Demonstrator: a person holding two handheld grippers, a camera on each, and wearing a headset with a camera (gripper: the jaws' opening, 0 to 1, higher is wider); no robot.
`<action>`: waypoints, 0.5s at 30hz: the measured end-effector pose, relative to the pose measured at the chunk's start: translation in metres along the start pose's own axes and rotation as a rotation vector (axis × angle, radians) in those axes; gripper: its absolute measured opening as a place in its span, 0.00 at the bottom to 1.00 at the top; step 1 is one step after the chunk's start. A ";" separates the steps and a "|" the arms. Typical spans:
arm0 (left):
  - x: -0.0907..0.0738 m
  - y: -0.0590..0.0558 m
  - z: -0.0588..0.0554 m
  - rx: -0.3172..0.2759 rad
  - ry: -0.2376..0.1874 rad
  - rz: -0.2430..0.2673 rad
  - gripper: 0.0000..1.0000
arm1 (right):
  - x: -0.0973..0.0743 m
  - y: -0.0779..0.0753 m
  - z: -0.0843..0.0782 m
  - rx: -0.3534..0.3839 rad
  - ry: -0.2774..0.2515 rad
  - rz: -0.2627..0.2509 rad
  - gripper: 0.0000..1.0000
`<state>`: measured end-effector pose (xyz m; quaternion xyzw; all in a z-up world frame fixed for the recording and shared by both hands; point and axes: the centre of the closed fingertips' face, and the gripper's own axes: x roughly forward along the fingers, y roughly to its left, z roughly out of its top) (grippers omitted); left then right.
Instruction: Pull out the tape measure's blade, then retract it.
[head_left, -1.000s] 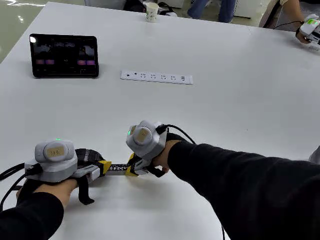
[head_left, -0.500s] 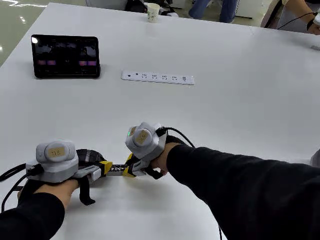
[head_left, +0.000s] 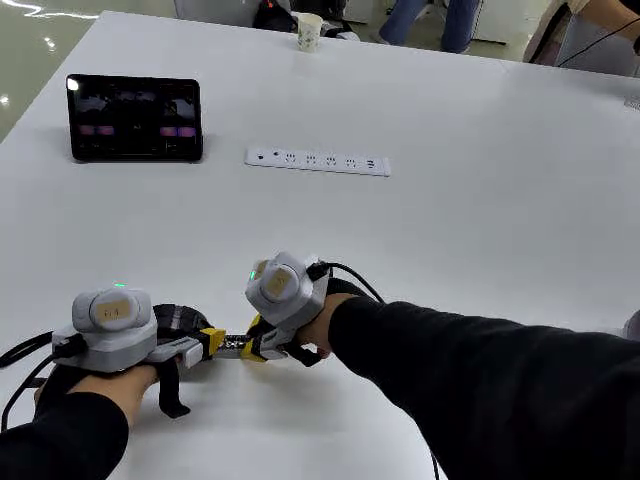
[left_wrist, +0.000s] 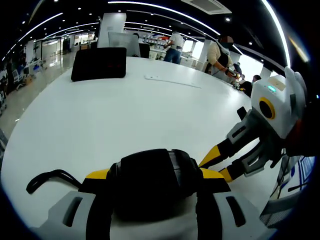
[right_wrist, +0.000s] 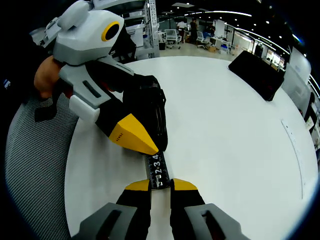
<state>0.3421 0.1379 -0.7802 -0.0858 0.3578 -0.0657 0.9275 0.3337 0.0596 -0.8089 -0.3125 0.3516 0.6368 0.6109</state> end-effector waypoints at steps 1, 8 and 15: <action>0.000 0.000 0.000 0.000 0.001 0.000 0.63 | 0.000 0.000 0.001 -0.002 -0.001 0.001 0.11; 0.000 0.000 0.000 0.001 0.001 -0.001 0.63 | 0.003 0.000 0.005 0.004 -0.005 0.000 0.11; 0.001 0.001 0.001 0.000 -0.001 -0.001 0.63 | 0.005 0.000 0.007 0.008 -0.010 0.003 0.11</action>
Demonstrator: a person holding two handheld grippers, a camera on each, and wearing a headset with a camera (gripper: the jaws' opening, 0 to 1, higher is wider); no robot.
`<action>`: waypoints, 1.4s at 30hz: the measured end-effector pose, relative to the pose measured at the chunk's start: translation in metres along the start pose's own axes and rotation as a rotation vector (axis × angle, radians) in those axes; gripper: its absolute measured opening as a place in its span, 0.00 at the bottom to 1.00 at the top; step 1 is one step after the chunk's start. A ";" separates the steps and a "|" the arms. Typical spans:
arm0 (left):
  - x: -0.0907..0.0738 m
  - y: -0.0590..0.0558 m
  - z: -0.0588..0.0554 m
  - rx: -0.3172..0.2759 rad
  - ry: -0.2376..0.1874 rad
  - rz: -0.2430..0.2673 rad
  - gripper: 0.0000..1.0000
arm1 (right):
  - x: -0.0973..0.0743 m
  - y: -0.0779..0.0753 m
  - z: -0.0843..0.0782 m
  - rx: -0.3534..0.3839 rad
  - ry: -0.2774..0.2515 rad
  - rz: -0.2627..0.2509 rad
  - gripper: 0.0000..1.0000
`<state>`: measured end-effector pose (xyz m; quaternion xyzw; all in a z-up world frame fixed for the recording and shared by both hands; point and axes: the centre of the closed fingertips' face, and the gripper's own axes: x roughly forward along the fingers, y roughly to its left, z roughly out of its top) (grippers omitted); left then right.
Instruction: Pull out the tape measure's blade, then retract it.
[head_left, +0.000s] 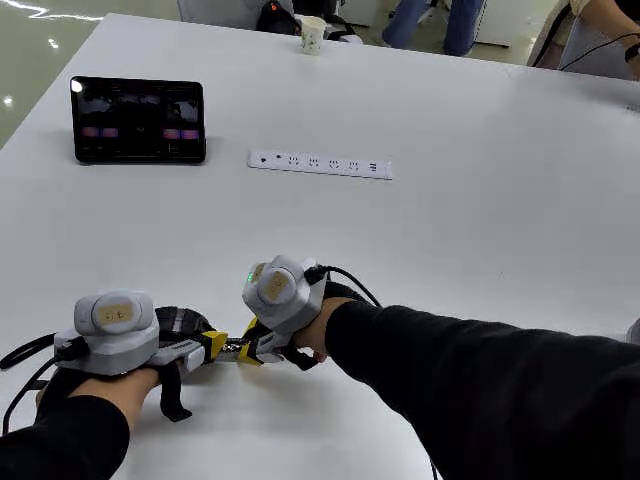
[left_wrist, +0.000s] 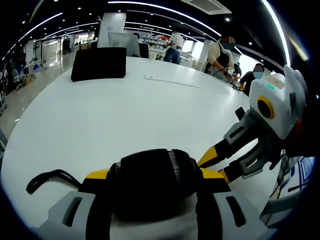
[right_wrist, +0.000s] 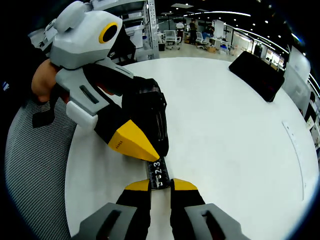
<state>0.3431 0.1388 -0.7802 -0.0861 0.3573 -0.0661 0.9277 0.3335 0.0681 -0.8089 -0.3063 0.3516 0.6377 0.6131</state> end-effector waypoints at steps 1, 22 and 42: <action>0.000 0.000 0.000 0.000 0.000 0.000 0.63 | 0.000 0.000 0.001 0.001 -0.001 0.000 0.11; -0.001 0.000 0.000 -0.009 0.001 -0.005 0.63 | 0.008 0.001 0.011 -0.004 -0.007 0.004 0.11; -0.001 -0.002 0.000 -0.020 -0.006 -0.011 0.63 | 0.013 0.006 0.020 -0.027 -0.011 0.004 0.11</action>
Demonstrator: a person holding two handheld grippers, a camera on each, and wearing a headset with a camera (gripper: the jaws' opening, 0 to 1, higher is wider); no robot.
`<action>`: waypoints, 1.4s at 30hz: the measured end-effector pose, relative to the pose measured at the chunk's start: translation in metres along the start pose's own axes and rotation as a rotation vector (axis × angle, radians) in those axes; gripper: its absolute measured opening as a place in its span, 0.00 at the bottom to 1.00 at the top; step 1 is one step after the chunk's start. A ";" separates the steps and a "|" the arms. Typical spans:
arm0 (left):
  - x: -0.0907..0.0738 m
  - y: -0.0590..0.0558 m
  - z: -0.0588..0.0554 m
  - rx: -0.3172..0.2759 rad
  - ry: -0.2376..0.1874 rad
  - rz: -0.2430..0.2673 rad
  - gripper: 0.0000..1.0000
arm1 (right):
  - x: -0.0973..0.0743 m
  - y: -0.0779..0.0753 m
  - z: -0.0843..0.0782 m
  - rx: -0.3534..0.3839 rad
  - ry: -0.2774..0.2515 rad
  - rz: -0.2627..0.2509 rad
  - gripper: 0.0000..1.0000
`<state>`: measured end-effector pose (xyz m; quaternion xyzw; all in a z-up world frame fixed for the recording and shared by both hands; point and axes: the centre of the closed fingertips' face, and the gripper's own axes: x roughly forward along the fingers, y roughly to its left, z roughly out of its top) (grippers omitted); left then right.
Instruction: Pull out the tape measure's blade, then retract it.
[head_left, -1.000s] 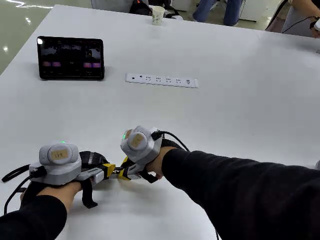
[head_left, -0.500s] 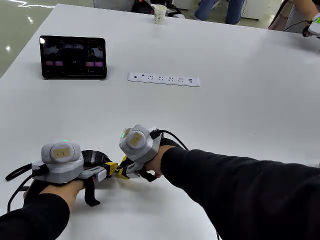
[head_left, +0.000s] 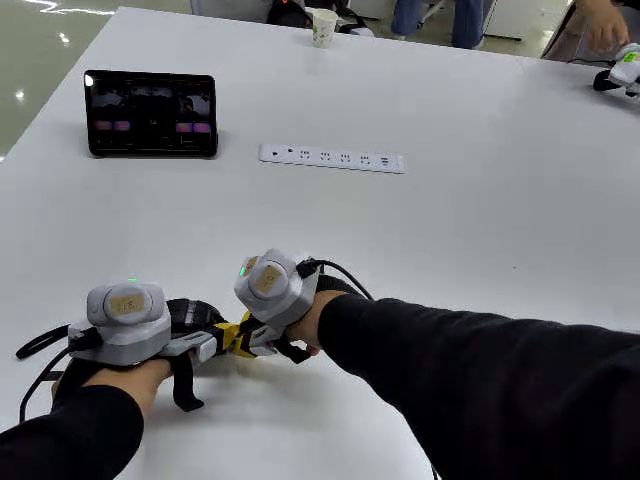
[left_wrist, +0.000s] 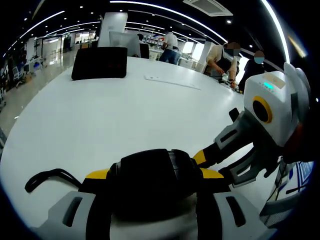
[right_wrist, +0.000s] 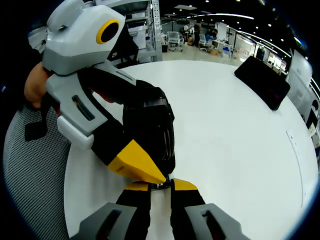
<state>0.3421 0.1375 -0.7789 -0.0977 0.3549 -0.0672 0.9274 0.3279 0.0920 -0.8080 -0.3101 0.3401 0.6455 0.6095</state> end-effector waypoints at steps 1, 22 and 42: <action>0.000 0.000 0.000 0.000 -0.001 0.000 0.63 | 0.001 0.000 0.001 0.001 0.000 -0.001 0.11; -0.002 -0.001 0.001 0.032 -0.013 -0.016 0.65 | -0.001 0.004 0.001 0.069 -0.014 -0.054 0.14; -0.029 -0.028 -0.011 0.155 0.071 -0.313 0.99 | -0.055 0.027 -0.035 0.164 -0.119 -0.101 0.20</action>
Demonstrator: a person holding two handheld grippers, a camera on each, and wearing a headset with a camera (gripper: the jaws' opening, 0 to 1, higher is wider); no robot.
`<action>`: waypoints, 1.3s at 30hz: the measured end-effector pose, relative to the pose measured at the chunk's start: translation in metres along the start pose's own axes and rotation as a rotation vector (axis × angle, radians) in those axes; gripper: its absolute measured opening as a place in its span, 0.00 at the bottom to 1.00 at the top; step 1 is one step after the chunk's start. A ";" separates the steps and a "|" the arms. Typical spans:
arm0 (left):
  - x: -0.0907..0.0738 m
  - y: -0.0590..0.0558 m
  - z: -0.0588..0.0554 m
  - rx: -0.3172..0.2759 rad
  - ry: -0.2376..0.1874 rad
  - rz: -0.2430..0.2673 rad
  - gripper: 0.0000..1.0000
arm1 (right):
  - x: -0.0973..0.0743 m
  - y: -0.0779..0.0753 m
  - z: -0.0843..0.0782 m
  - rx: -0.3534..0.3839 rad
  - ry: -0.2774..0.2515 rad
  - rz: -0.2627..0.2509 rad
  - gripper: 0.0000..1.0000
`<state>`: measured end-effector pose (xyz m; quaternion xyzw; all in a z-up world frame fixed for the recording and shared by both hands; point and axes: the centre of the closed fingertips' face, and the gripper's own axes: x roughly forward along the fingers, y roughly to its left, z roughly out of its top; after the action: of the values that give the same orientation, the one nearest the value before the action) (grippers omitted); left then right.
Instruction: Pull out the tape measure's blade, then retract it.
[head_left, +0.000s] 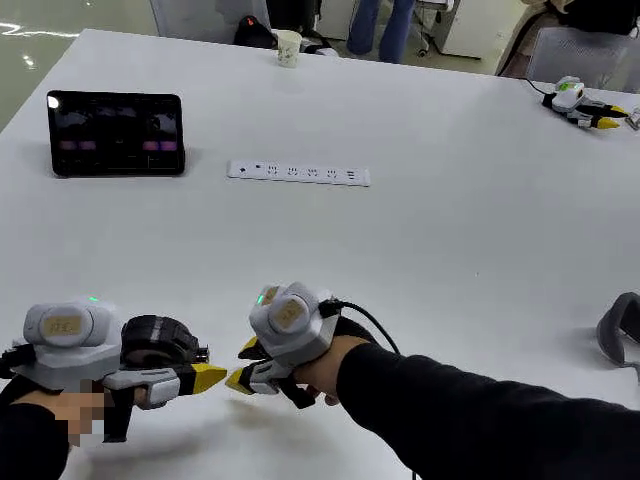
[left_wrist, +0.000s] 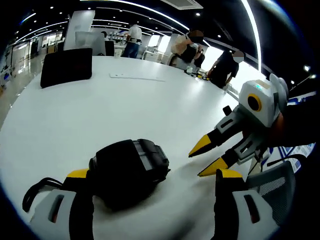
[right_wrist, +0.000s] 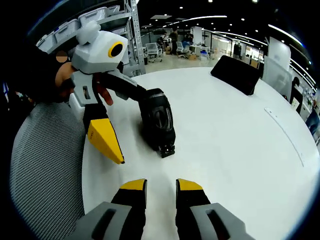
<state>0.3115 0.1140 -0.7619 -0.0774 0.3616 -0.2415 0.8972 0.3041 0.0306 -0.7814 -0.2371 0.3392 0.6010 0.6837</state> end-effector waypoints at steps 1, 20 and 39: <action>-0.003 0.000 -0.002 0.003 0.011 -0.007 0.99 | -0.003 -0.001 -0.002 0.003 -0.005 -0.005 0.20; -0.059 0.020 -0.006 0.118 0.002 -0.058 0.99 | -0.084 -0.009 -0.056 0.093 -0.062 -0.101 0.30; -0.097 0.050 -0.011 0.193 0.061 -0.045 0.95 | -0.139 -0.029 -0.106 0.242 -0.123 -0.207 0.48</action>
<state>0.2621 0.2056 -0.7264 0.0086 0.3618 -0.2974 0.8835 0.3074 -0.1437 -0.7494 -0.1495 0.3402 0.4956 0.7850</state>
